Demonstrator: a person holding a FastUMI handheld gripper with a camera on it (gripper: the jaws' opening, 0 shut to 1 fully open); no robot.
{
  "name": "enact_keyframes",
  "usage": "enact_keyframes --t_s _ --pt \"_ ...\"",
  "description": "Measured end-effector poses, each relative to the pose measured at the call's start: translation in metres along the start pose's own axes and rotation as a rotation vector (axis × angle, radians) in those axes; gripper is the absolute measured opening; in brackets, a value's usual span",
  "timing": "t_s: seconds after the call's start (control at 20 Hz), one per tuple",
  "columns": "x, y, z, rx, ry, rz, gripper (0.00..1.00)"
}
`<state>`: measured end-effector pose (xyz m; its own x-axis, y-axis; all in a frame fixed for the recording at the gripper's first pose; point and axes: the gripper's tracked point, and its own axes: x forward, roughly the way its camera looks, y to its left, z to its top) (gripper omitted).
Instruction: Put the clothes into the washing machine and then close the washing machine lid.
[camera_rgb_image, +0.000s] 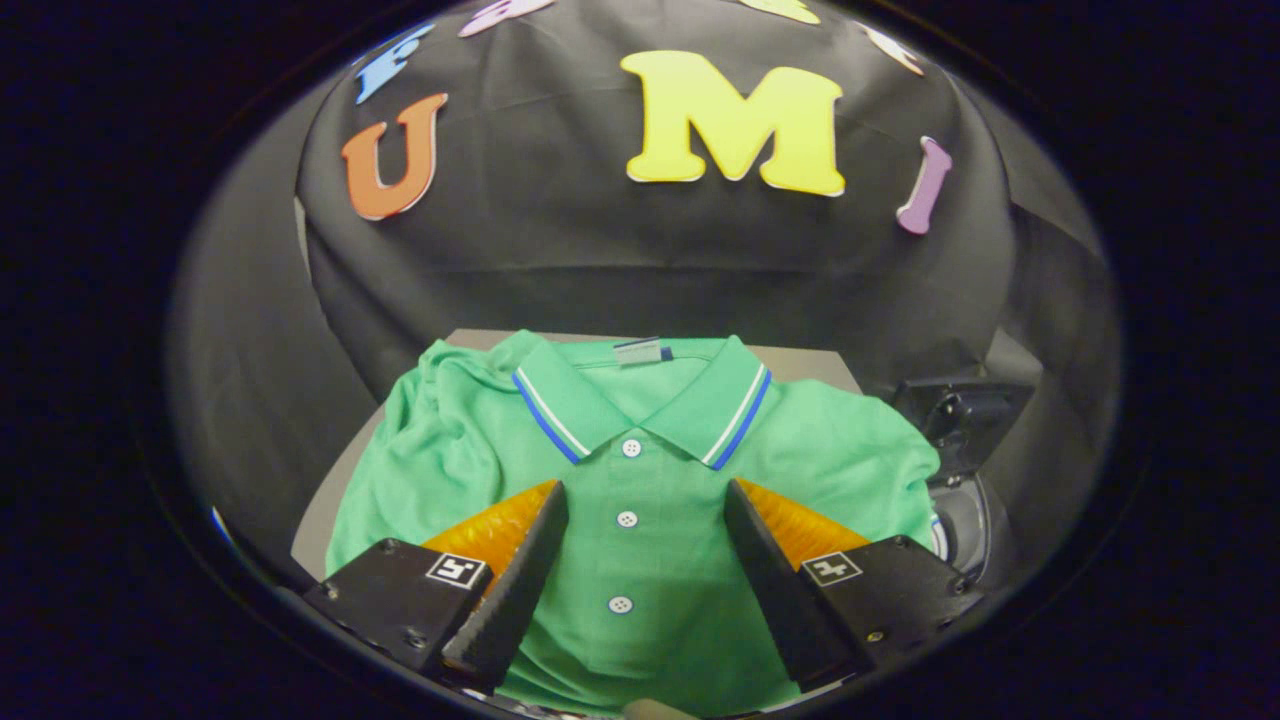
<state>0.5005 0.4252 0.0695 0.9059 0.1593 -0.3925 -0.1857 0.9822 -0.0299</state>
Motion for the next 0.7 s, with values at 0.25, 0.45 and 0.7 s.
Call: enact_keyframes --t_s 0.25,0.45,0.7 --pt "0.0016 -0.0039 -0.0011 -0.038 0.015 0.06 0.96" --pt "0.0011 -0.0003 0.0013 -0.083 0.012 0.106 0.78" --pt "-0.0028 -0.004 0.0051 -0.057 0.008 0.143 0.17"
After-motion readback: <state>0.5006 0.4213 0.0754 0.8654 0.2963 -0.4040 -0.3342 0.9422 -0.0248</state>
